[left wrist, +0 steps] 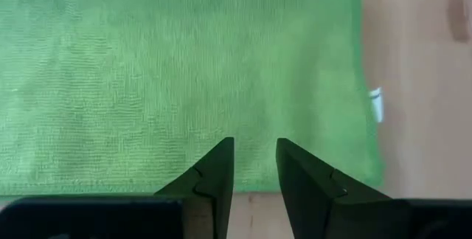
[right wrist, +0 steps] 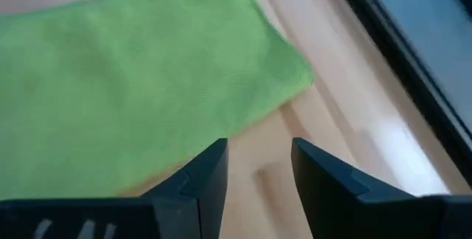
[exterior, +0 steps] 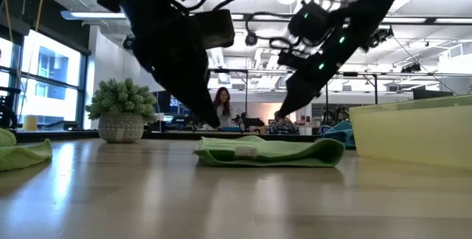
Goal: Roll microfiber towels into tight, uniform cylinder then place into a basket
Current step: Roll the green cloth
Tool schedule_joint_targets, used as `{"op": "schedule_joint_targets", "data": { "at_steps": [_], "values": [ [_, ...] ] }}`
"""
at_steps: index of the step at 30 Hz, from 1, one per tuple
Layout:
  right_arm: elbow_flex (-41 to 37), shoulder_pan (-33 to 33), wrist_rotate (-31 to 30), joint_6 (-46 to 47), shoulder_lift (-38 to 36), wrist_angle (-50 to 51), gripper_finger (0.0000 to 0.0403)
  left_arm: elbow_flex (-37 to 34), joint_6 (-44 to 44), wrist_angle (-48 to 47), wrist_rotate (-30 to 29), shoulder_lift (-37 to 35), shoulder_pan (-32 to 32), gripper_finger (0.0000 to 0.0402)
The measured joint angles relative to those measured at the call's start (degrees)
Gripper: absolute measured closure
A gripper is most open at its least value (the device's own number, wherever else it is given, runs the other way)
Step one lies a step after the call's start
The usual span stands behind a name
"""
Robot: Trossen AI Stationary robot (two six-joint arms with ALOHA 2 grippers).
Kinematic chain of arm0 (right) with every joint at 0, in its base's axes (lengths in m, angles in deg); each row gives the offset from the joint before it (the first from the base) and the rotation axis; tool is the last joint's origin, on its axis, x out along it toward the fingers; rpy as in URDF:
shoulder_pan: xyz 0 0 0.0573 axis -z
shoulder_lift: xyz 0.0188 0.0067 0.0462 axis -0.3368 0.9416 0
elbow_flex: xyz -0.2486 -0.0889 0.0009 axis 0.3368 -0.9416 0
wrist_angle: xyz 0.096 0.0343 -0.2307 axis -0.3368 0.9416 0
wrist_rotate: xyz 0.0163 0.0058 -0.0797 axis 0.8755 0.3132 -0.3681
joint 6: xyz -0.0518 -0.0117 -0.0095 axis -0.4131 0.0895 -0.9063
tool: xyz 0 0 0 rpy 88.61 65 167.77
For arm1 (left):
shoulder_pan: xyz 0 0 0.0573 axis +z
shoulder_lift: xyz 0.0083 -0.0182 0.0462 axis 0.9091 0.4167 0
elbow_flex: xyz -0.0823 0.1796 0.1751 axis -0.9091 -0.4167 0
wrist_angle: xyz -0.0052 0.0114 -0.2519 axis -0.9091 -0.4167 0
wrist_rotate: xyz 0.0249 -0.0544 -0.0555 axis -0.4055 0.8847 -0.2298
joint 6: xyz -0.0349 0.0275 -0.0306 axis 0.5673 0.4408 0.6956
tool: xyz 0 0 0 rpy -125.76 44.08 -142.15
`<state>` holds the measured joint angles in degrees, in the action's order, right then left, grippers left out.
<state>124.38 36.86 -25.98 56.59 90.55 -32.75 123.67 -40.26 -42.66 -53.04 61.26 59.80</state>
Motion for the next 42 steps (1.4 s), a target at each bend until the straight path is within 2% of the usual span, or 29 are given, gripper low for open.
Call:
{"op": "schedule_joint_targets", "data": {
  "at_steps": [7, 10, 13, 17, 25, 34, 42],
  "values": [
    [0.0, -5.1, 0.0, 5.4, -12.6, 15.6, 0.0261, 0.1, -1.5, -1.6, 0.5, 0.0, 1.7, 0.031],
    [0.0, -7.9, 0.4, 5.4, -17.0, 20.8, 0.0261, 0.1, -6.3, -3.6, 4.2, 0.0, 1.7, 0.031],
    [-0.9, -10.7, 4.1, 5.4, -19.7, 22.4, 0.0261, 0.0, -12.7, -4.2, 5.4, 0.0, 0.9, 0.031],
    [-1.8, -14.1, 6.1, 5.7, -20.5, 22.9, 0.0261, 0.0, -14.6, -0.9, 3.6, 0.0, 0.5, 0.031],
    [-1.8, -18.8, 8.8, 8.2, -20.7, 24.4, 0.0261, -0.8, -5.7, 0.7, 1.5, 0.0, 2.2, 0.031],
    [-1.8, -19.6, 8.8, 12.7, -20.7, 24.4, 0.0261, -1.9, -2.3, 1.4, 2.0, 0.0, 3.9, 0.031],
    [-1.8, -19.6, 8.8, 12.5, -20.7, 24.0, 0.0261, -1.9, -2.2, 3.9, 2.2, 0.0, 6.8, 0.031]
  ]
}}
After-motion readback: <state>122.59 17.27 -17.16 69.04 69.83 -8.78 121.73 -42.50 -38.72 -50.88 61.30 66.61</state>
